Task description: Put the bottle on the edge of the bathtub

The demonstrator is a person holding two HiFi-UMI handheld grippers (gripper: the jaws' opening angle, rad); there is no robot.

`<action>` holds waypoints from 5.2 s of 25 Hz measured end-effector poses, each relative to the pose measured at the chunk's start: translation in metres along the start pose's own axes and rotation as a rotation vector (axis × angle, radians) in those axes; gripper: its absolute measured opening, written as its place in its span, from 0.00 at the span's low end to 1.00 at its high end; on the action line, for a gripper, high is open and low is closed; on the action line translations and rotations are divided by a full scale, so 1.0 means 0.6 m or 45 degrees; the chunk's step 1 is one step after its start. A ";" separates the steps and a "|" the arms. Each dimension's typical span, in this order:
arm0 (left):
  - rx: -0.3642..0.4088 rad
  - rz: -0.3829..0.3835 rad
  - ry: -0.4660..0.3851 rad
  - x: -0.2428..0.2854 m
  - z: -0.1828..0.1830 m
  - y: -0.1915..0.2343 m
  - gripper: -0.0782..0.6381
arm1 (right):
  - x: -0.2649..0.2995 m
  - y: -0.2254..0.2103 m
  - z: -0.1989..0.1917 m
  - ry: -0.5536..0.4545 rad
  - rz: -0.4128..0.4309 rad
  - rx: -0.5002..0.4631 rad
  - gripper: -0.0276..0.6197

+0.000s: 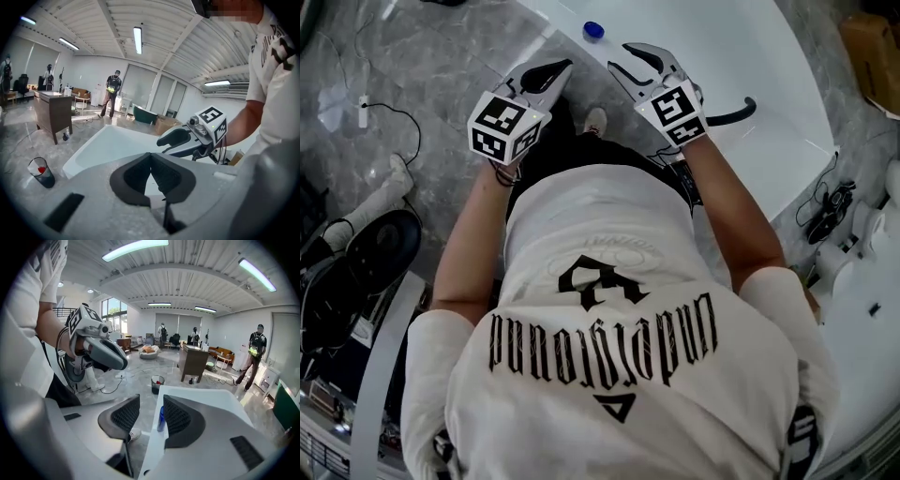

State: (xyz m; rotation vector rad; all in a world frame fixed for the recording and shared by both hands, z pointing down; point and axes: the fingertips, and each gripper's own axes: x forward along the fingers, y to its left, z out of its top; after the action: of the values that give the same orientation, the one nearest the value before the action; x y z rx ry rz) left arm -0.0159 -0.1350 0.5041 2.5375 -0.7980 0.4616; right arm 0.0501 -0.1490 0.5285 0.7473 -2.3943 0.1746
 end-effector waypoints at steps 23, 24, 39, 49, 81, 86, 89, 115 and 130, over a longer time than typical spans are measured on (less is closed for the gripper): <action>0.198 0.120 -0.289 -0.190 0.186 -0.154 0.13 | -0.272 0.062 0.221 -0.410 -0.085 -0.062 0.12; 0.197 0.123 -0.297 -0.197 0.193 -0.159 0.13 | -0.282 0.062 0.227 -0.428 -0.089 -0.057 0.11; 0.191 0.193 -0.358 -0.249 0.233 -0.201 0.13 | -0.346 0.061 0.266 -0.544 -0.045 -0.048 0.06; 0.201 0.183 -0.363 -0.303 0.234 -0.153 0.13 | -0.309 0.094 0.298 -0.567 -0.066 -0.020 0.06; 0.190 -0.178 -0.392 -0.542 0.082 -0.136 0.13 | -0.234 0.437 0.347 -0.419 -0.277 0.110 0.06; 0.213 -0.211 -0.381 -0.523 0.084 -0.182 0.13 | -0.275 0.433 0.322 -0.418 -0.304 0.118 0.06; 0.223 -0.223 -0.369 -0.509 0.081 -0.217 0.13 | -0.301 0.434 0.298 -0.420 -0.304 0.132 0.06; 0.267 -0.080 -0.353 -0.410 0.007 -0.549 0.13 | -0.566 0.489 0.100 -0.532 -0.181 0.086 0.06; 0.217 0.024 -0.368 -0.455 -0.066 -0.650 0.13 | -0.623 0.583 0.055 -0.557 -0.075 0.058 0.06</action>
State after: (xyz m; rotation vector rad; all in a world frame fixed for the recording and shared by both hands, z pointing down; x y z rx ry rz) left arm -0.0008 0.2969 0.3003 2.7981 -0.9205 0.1751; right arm 0.0823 0.3082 0.2985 0.9558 -2.7811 0.0427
